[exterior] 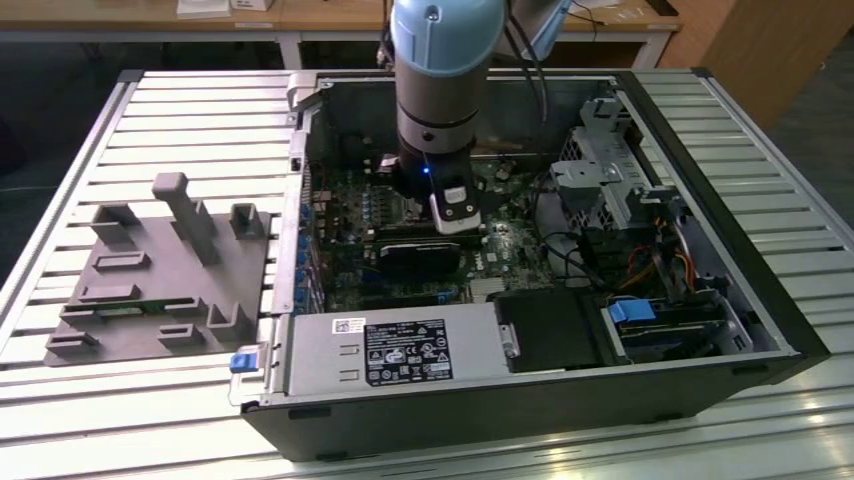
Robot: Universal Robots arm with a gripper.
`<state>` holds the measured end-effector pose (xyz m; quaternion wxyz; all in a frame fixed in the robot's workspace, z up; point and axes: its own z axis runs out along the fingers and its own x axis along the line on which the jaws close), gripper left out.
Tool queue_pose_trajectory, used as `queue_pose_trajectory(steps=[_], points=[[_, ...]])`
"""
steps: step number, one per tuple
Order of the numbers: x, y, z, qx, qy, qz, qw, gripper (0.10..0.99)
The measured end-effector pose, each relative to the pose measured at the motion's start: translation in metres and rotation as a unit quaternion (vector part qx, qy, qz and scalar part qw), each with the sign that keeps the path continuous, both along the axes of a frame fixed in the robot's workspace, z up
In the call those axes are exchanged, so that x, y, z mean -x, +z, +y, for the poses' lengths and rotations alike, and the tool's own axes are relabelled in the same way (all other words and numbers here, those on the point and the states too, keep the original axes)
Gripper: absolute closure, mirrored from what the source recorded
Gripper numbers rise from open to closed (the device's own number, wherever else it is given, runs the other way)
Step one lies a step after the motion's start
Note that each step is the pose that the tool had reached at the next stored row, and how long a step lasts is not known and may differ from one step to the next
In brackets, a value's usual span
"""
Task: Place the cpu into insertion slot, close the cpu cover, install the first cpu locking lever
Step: 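Install the first cpu locking lever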
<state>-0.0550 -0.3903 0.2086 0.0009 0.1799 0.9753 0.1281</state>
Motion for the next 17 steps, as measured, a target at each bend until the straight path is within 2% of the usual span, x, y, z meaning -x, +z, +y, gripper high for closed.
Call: queue_pose_trajectory(steps=[6,10,11,17], points=[[-0.0021,0.0,0.0152,0.0069,0.0,0.0,1.0,0.984],[-0.0042,-0.0001,0.0222,0.0207,0.0,0.0,0.9998,0.984],[-0.0045,0.0,0.0239,0.0222,0.0,0.0001,0.9998,0.984],[-0.0052,0.0001,0.0258,0.0223,0.0,0.0,0.9998,0.984]])
